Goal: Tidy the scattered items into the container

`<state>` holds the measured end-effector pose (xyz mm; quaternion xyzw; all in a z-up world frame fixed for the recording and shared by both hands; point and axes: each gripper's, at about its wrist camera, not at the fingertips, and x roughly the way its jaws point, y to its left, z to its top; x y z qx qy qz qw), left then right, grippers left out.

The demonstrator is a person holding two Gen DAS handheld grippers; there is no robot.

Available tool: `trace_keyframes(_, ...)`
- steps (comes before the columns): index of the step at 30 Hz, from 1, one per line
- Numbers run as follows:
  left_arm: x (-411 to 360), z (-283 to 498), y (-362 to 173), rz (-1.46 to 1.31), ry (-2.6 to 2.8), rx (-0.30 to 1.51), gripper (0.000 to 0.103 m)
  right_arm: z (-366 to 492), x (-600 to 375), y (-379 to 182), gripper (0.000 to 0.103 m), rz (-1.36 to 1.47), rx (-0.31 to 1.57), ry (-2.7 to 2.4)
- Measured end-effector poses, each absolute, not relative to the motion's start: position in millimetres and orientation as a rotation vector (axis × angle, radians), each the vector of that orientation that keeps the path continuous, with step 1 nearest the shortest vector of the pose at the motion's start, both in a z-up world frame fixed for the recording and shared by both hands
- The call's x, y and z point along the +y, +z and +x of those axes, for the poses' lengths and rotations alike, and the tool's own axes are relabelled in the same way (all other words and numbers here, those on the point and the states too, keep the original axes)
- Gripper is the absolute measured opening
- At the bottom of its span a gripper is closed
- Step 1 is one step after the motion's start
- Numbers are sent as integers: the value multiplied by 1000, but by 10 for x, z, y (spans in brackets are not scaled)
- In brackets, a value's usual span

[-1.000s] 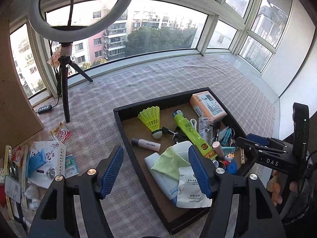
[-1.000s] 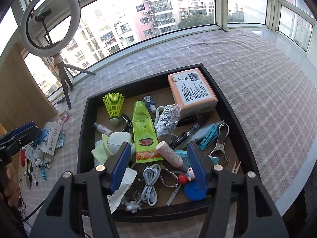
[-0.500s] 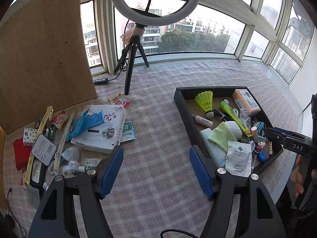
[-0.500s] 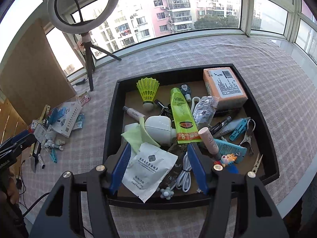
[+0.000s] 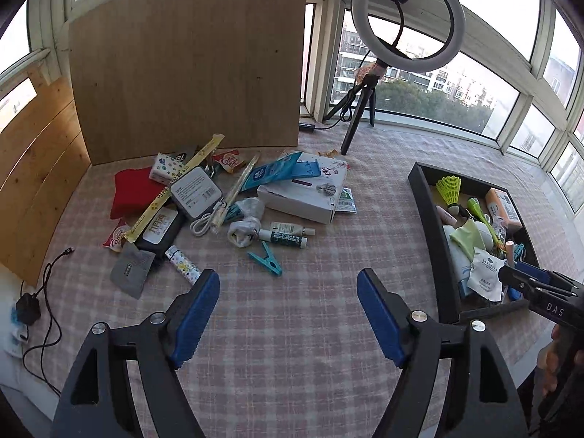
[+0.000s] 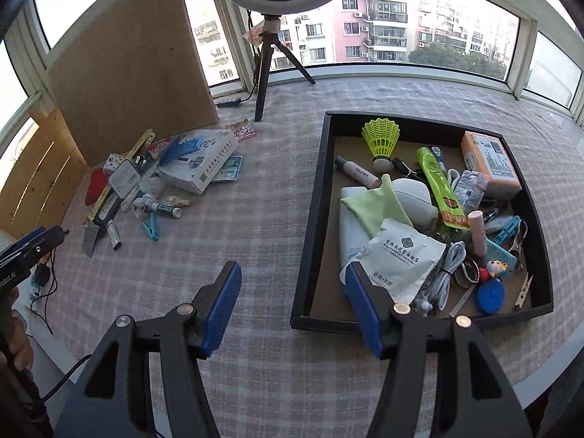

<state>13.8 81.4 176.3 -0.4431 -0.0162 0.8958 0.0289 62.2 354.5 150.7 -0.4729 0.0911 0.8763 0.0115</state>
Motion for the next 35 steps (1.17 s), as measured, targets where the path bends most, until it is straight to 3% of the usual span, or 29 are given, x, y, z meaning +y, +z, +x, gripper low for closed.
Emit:
trace_keyframes(6,684,498,1745,-1444,2802,-134,77,742,3317,1516,59,-1524,176,2807)
trace_keyframes(17,700,1103,1688,-1482,2853,-328,77,941,3332,1415,59,-1595,160,2893)
trace_keyframes(35,425,1393,1642,-1533,2852,-353,77,1084,3016,1281,59,-1627,173,2873)
